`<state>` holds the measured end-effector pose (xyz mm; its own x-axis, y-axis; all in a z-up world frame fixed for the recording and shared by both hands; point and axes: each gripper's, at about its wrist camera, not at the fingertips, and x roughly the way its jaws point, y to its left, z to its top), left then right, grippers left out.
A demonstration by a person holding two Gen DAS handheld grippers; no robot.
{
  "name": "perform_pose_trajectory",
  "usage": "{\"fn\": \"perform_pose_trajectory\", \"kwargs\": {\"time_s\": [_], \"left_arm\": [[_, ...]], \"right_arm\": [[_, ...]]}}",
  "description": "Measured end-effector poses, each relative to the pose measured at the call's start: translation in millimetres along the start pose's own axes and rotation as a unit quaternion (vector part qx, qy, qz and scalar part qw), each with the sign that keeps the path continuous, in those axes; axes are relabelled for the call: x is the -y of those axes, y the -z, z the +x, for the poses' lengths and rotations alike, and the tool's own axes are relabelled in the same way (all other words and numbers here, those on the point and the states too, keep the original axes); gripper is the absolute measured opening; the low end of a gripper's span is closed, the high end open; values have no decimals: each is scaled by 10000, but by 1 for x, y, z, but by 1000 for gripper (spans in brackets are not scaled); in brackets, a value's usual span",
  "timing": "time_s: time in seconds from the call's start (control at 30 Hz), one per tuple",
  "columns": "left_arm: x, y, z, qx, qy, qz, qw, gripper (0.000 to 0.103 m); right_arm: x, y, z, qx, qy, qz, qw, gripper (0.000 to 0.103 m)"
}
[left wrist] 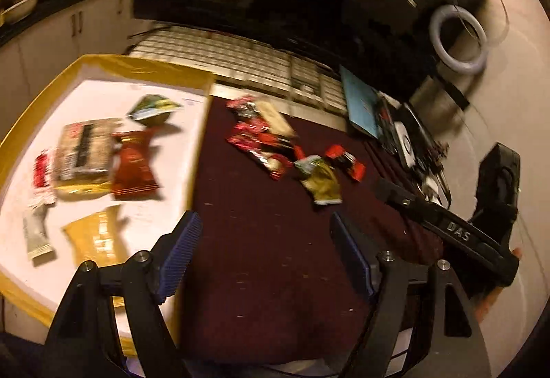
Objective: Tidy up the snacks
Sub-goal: 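Carry the cracker pack and green packet into the box and release both, then grasp the gold-green packet with the left gripper while the right grasps the red candy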
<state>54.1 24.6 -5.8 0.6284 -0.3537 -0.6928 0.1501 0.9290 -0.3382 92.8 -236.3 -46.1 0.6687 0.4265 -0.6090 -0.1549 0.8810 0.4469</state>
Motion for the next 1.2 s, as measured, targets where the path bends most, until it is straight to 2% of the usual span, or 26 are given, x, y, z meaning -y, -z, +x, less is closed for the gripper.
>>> {"fn": "perform_pose_trajectory", "kwargs": {"time_s": [0.1,0.3,0.4,0.47,0.57,0.6,0.67,0.7,0.8,0.9,1.1,1.2], "left_arm": [[10,-3,7,-58,-148,89,9998,77],[16,-2,19,-178,-227,35,9996,77],[21,-1,27,-281,-257,62,9993,77],[26,-1,31,-313,-220,79,9992,77],[31,-1,34,-342,-190,142,9991,77],[33,0,34,-351,-202,183,9990,77],[33,0,35,-374,-253,236,9987,77],[32,0,35,-365,-256,215,9988,77],[28,0,36,-370,-221,111,9990,77],[28,0,40,-419,-221,111,9988,77],[41,-3,62,-526,-360,405,9971,77],[42,-8,75,-610,-170,348,9974,77]], "right_arm": [[6,0,4,-76,-82,36,9999,59],[7,-29,9,11,361,-105,9993,60],[12,-53,26,-310,614,-395,9968,60],[16,-65,49,-686,732,-591,9932,60],[20,-68,77,-1050,804,-786,9881,54],[18,-67,83,-1087,905,-933,9856,50],[9,-61,90,-1096,1063,-1353,9790,48],[4,-57,93,-1120,1175,-1534,9747,39],[0,-50,89,-1068,1332,-1686,9708,32],[5,-45,73,-944,1275,-1479,9762,32],[27,-19,27,-453,918,-494,9935,32],[38,-9,12,-205,990,-202,9947,32]]}}
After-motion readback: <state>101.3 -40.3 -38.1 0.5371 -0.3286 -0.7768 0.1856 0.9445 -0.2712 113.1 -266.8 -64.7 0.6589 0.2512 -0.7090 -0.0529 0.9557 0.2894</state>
